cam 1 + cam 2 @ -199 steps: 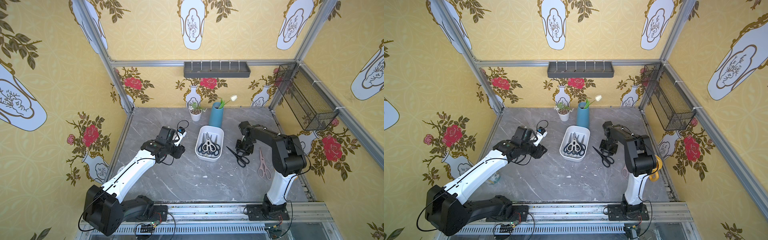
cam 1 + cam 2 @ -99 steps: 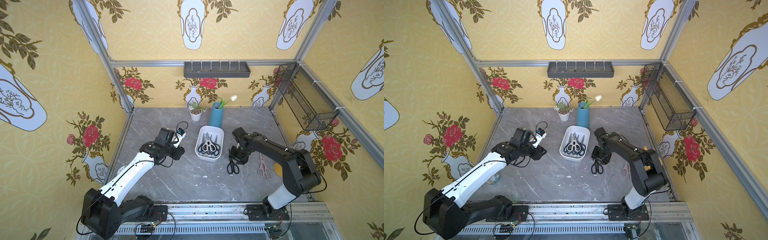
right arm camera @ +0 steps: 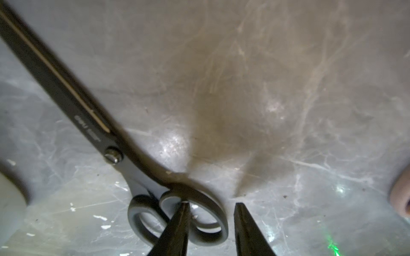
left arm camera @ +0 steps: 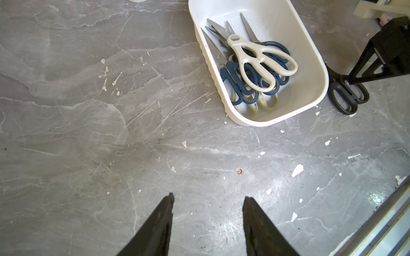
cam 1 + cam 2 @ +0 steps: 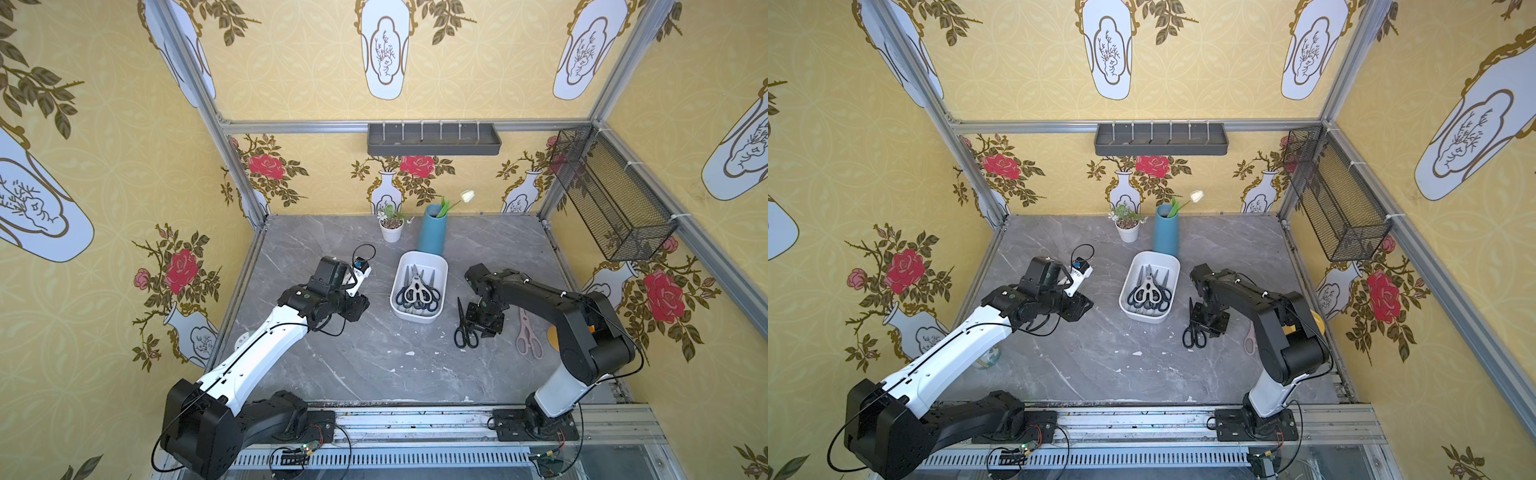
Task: Put the scissors into the storage box
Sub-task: Pick up the scissors from the center of the board.
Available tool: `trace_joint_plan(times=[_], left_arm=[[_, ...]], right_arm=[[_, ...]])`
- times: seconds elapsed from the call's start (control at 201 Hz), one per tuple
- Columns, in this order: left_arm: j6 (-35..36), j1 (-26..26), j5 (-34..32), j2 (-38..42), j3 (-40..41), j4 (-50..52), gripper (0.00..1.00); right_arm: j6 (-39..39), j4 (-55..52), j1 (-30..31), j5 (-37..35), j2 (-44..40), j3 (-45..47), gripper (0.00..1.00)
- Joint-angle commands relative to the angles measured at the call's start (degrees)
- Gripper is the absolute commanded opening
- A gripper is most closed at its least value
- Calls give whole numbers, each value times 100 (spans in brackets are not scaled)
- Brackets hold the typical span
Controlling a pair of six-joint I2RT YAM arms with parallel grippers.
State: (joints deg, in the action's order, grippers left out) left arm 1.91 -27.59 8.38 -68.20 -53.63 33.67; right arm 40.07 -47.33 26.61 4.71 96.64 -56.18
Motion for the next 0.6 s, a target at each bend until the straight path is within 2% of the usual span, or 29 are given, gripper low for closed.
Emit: trace_joint_plan(times=[0.0,0.189,0.358,0.423,0.513,0.592], left_arm=[[-29,8,5,32,50,1,56],[-9,5,-30,37,76,-10,56],[-17,1,-56,36,105,-55,56],[-18,0,-58,27,107,-62,56],[-5,6,-73,30,113,-67,56],[-4,0,-86,27,127,-93,56]], right_arm=[[-180,82,15,-91,122,79,38],[-120,99,309,-29,379,136,29],[85,189,554,24,413,239,18],[139,165,588,-61,426,210,11],[218,0,663,-223,293,44,3],[294,-156,719,-299,98,-90,0]])
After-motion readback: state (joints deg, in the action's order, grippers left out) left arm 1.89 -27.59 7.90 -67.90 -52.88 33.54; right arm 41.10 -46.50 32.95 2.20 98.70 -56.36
